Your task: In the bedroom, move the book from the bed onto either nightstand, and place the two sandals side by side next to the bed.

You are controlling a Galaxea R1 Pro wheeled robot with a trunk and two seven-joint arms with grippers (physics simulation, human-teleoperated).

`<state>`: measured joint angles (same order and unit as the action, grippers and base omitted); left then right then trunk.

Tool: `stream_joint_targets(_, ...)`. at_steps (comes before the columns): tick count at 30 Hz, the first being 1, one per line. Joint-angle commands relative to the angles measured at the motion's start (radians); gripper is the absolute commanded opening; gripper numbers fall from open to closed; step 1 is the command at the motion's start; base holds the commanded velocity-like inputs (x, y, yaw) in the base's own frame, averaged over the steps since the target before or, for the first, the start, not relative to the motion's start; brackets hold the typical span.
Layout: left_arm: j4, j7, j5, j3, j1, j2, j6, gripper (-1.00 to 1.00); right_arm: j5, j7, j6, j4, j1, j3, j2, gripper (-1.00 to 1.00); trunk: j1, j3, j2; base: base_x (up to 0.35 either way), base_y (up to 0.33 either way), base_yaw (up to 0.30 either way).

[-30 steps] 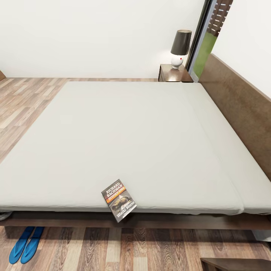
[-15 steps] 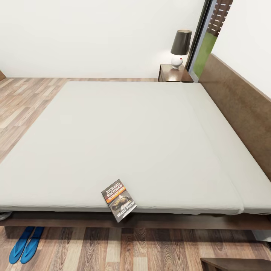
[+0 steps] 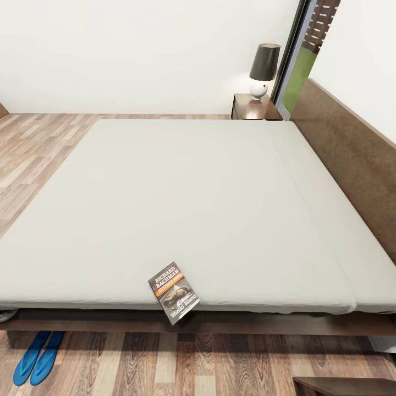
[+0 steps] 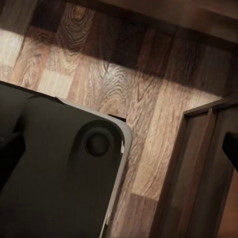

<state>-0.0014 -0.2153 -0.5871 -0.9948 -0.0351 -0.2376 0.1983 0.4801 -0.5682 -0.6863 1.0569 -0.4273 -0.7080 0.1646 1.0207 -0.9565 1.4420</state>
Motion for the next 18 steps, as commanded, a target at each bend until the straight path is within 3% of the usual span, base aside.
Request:
stream_joint_targets(1, 0.000, -0.003, -0.007, -0.008, 0.000, 0.000, 0.002, 1.00, 0.004, -0.005, -0.001, 0.003, 0.001, -0.003, 0.001, 1.00, 0.000, 0.000, 0.000, 0.000, 0.000, 0.000)
stream_joint_targets(7, 0.000, -0.003, -0.007, -0.008, 0.000, 0.000, 0.002, 1.00, 0.005, -0.007, 0.028, 0.006, 0.002, 0.006, 0.001, 1.00, 0.000, 0.000, 0.000, 0.000, 0.000, 0.000)
stream_joint_targets(18, 0.000, -0.003, -0.007, -0.008, 0.000, 0.000, 0.003, 1.00, 0.005, -0.007, 0.080, 0.016, 0.004, 0.057, -0.001, 1.00, 0.000, 0.000, 0.000, 0.000, 0.000, 0.000)
